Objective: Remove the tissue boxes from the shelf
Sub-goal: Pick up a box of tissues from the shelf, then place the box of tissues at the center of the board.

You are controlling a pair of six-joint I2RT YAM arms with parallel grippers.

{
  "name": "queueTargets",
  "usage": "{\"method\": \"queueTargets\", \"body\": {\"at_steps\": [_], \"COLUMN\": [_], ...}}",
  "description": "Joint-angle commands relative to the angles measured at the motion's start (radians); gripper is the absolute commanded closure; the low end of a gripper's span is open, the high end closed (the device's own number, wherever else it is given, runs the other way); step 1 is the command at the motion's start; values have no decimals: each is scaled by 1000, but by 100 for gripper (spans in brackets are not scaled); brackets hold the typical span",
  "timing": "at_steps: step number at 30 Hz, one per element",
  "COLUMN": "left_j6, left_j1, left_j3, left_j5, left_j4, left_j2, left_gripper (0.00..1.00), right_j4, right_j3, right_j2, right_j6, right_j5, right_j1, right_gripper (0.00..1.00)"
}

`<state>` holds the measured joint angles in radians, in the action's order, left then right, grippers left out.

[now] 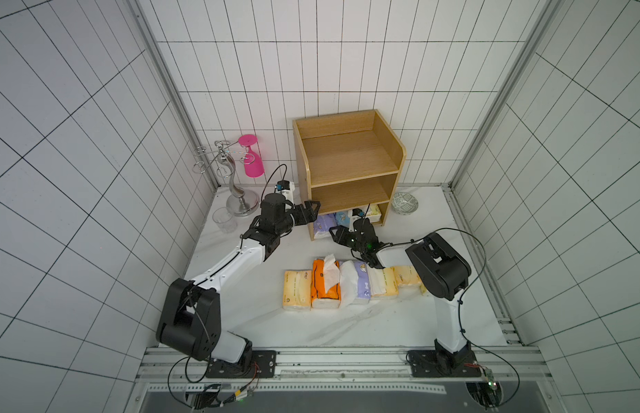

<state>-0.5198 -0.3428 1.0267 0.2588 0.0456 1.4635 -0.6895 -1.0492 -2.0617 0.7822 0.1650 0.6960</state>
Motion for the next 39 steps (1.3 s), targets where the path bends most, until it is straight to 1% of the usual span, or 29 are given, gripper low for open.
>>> {"method": "queueTargets", "body": {"at_steps": [1, 5, 7, 12, 16, 19, 26, 28, 33, 36, 39], "left_j6": [10, 8, 3, -12, -10, -9, -23, -24, -22, -21, -22], "left_j1": [7, 8, 8, 8, 8, 8, 3, -6, -32, -45, -57], "left_j3": [-11, -6, -2, 0, -6, -8, -6, -4, -4, 2, 10], "left_j5": [2, -1, -1, -13, -28, -39, -49, -54, -80, -88, -94], "left_j4": [8, 1, -3, -19, -38, -53, -60, -64, -65, -65, -64], "left_j2": [-29, -35, -40, -59, -85, -106, -133, -137, -145, -137, -124], "left_gripper": [12, 12, 12, 12, 11, 11, 11, 11, 11, 11, 11], "right_j4": [-7, 29, 56, 125, 263, 389, 556, 586, 677, 750, 793], "right_j3": [-49, -19, 4, 99, 162, 209, 345, 391, 485, 501, 504], "right_j2": [1, 54, 92, 214, 333, 430, 674, 741, 932, 1010, 1042], "right_j6": [-16, -36, -49, -62, -111, -149, -199, -197, -199, -227, -258], "right_j5": [-4, 7, 13, -1, -27, -76, -176, -181, -153, -140, -89], "right_j1": [8, 8, 12, 23, 30, 30, 22, -5, -123, -198, -287], "right_gripper": [76, 95, 100, 100, 100, 100, 100, 100, 100, 100, 100]}}
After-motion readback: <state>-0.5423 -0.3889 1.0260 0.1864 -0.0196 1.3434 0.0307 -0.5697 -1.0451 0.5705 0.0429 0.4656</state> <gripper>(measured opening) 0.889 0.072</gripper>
